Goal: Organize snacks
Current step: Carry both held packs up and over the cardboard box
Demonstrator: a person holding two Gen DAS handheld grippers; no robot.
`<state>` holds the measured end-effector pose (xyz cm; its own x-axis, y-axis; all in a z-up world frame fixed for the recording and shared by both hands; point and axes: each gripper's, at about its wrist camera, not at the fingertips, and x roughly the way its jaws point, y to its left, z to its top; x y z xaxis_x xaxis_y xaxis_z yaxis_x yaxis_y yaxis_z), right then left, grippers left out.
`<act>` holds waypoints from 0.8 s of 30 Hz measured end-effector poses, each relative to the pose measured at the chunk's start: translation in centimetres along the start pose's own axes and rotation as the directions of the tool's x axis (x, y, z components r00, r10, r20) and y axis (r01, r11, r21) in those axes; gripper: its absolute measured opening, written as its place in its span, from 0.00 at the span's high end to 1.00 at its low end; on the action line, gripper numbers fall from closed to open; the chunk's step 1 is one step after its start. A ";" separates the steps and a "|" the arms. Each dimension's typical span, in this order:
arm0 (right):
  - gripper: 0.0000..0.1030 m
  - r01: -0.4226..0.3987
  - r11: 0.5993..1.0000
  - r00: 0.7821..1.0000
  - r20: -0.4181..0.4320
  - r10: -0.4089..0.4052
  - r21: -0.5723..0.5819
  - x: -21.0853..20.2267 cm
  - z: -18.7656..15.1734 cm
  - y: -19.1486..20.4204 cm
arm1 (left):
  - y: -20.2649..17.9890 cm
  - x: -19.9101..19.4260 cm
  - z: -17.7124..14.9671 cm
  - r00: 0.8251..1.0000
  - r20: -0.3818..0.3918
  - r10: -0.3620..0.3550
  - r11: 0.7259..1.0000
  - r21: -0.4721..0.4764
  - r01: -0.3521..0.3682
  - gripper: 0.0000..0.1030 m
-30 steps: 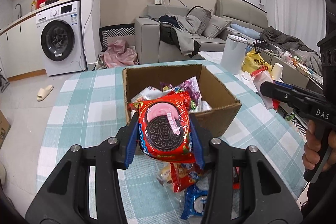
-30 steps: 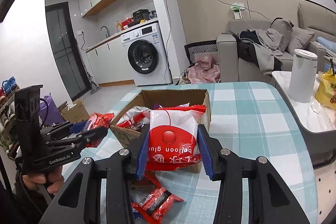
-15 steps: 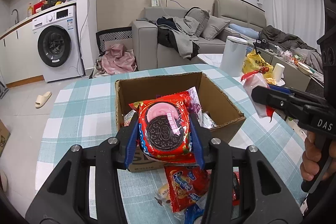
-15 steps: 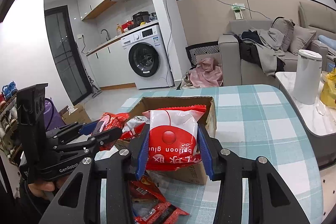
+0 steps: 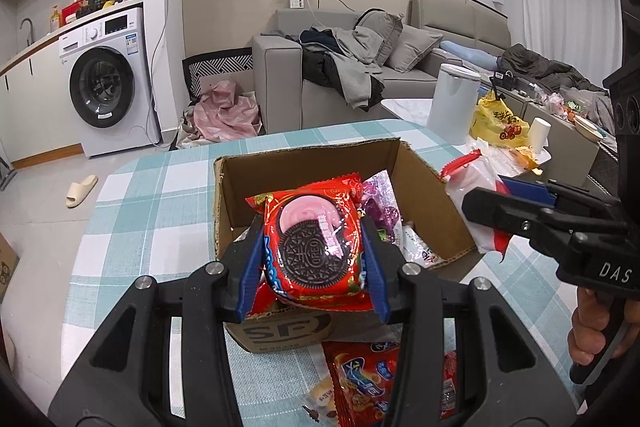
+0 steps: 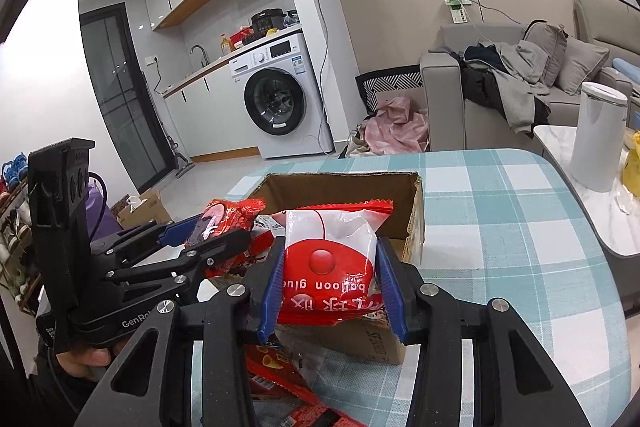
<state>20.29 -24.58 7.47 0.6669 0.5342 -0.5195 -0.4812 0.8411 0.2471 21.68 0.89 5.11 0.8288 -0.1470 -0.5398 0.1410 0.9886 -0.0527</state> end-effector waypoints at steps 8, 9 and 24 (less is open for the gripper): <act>0.57 -0.013 1.000 1.000 -0.024 0.013 0.013 1.8 0.0 -0.4 | -0.1 1.3 -0.4 1.000 -0.008 0.009 1.000 0.008 -0.009 0.60; 0.57 -0.018 1.000 0.999 -0.032 0.019 0.020 2.2 -0.1 -0.5 | -0.2 1.2 -0.3 1.000 -0.007 0.011 1.000 0.010 -0.011 0.60; 0.58 -0.015 0.998 0.997 -0.071 0.019 0.053 4.2 -0.1 -2.9 | -0.4 1.9 -0.5 1.000 -0.018 -0.003 1.000 0.026 0.003 0.60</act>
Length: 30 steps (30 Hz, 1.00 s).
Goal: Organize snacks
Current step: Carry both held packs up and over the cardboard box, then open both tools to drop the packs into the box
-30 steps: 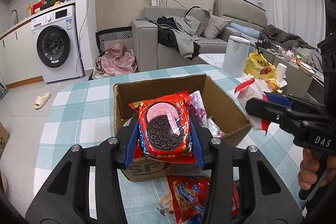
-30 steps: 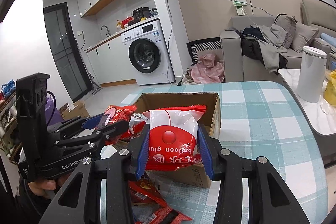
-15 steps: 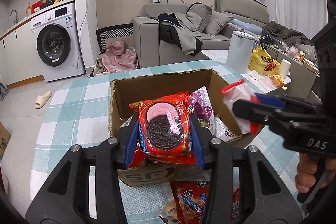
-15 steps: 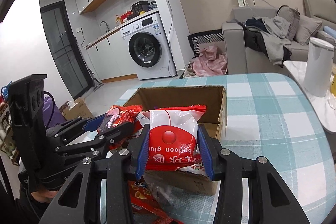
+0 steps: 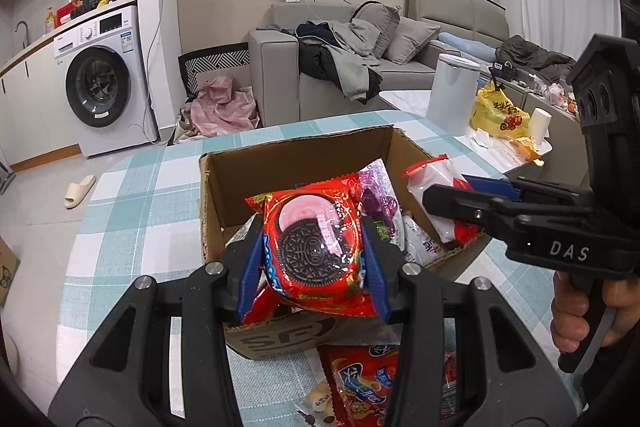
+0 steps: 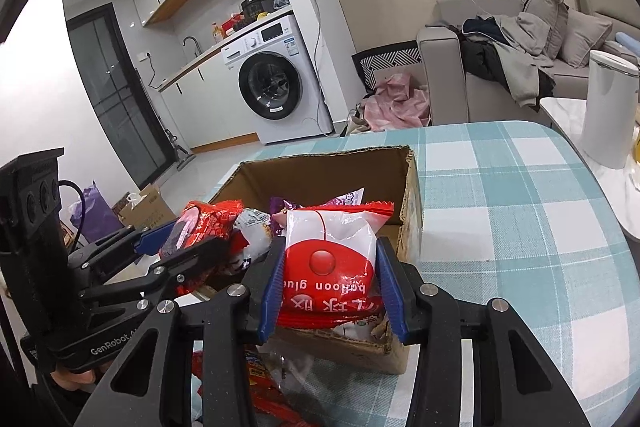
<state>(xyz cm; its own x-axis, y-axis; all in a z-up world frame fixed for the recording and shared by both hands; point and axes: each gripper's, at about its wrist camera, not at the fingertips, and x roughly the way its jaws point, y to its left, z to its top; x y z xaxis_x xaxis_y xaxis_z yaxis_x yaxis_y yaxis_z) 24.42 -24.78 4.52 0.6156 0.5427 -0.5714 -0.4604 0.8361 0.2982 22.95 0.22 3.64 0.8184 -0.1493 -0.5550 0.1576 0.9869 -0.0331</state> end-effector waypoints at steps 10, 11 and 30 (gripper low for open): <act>0.51 0.001 1.000 1.000 -0.001 -0.001 -0.015 -0.3 0.3 0.4 | -0.4 1.2 0.8 1.000 -0.006 -0.016 1.000 0.000 0.016 0.60; 0.50 -0.001 1.000 1.000 0.002 0.001 -0.017 -0.4 0.3 0.5 | -0.4 1.2 0.8 1.000 -0.003 -0.016 1.000 0.002 0.016 0.60; 0.01 0.091 0.994 0.995 0.044 -0.089 -0.058 -5.3 -1.6 1.4 | 1.0 -4.0 -0.4 1.000 0.014 0.005 0.999 -0.052 -0.005 0.01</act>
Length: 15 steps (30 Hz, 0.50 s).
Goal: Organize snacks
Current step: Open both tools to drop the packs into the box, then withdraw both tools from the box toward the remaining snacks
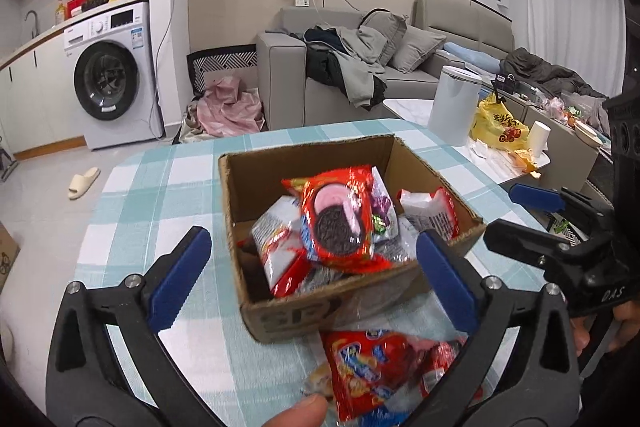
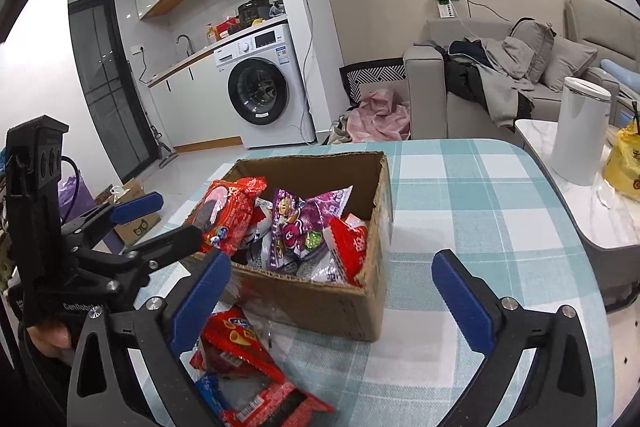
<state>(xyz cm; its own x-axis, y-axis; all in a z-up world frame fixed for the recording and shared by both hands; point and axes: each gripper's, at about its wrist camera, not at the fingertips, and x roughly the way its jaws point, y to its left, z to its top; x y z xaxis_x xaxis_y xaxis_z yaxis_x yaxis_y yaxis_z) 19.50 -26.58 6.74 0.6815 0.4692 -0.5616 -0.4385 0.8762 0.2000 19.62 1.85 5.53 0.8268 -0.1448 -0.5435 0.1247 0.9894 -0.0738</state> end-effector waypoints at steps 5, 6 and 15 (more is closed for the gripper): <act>0.00 0.008 1.000 1.000 -0.027 -0.008 -0.004 -0.8 -1.0 0.1 | 0.2 -2.1 -1.2 1.000 0.004 0.025 1.000 -0.009 -0.025 0.01; 0.00 -0.001 1.000 0.999 -0.041 0.002 0.005 -1.0 -1.3 0.0 | 0.3 -2.6 -1.5 1.000 0.003 0.031 0.999 -0.019 -0.031 0.01; 0.00 -0.001 1.000 0.995 -0.102 0.002 0.012 -1.3 -2.7 0.3 | 0.0 -4.5 -3.3 0.998 -0.017 0.055 0.998 -0.017 -0.055 0.01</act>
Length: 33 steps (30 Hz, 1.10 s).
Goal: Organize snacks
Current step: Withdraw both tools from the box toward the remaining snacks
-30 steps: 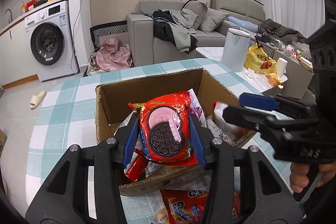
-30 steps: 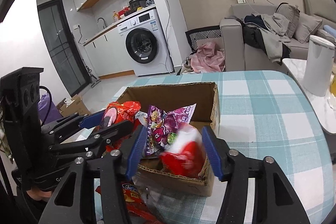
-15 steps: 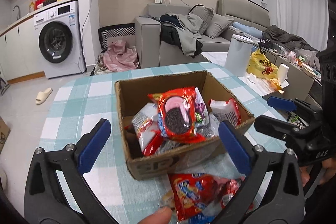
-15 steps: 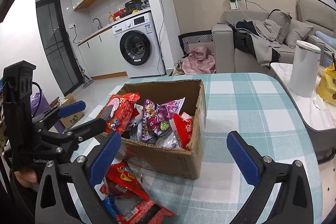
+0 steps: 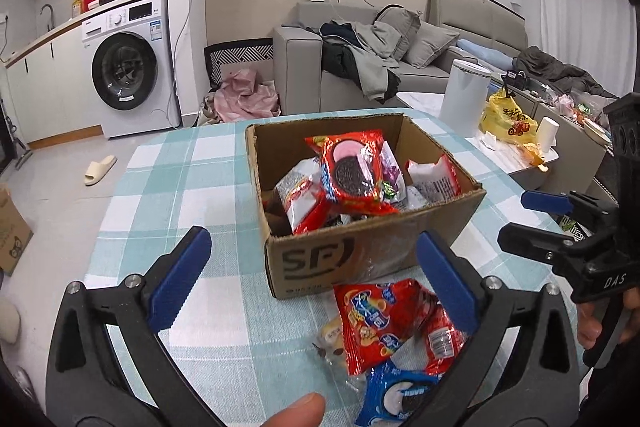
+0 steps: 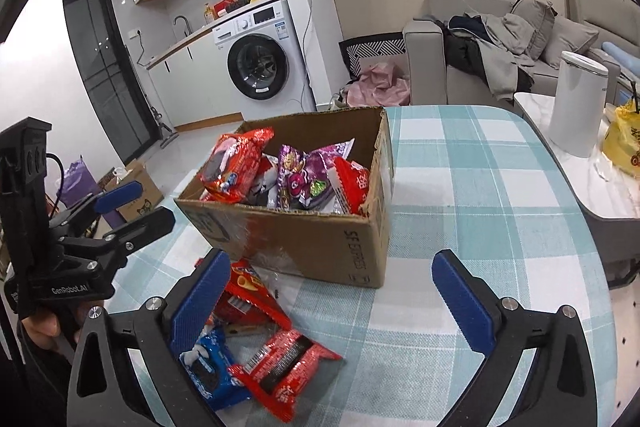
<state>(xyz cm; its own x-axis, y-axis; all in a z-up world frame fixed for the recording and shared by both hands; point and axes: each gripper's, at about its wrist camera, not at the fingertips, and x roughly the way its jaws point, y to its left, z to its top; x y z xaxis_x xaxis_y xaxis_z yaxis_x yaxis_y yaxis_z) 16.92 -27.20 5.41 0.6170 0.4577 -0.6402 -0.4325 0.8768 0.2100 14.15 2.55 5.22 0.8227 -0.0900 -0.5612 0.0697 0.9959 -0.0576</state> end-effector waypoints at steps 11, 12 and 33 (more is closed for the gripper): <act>0.00 0.032 0.999 0.996 -0.080 -0.033 -0.013 0.9 -2.4 -0.1 | 0.0 0.7 -2.5 0.998 -0.057 -0.019 1.000 -0.002 0.019 0.01; 0.00 0.031 0.999 0.995 -0.094 -0.033 -0.014 1.1 -2.6 0.0 | 0.1 0.9 -2.7 0.998 -0.062 -0.017 1.000 -0.002 0.017 0.01; 0.00 -0.002 0.992 0.957 -0.290 -0.035 -0.128 6.4 -6.2 3.0 | -0.3 2.6 -3.4 0.993 -0.107 -0.047 0.999 0.001 0.048 0.01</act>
<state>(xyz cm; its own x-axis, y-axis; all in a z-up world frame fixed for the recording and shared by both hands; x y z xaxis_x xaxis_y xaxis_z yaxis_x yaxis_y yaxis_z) 15.45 -22.63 -2.65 0.4151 0.3641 -0.8338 -0.5140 0.8500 0.1152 14.34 1.97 0.93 0.7534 -0.1375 -0.6431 0.1092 0.9905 -0.0839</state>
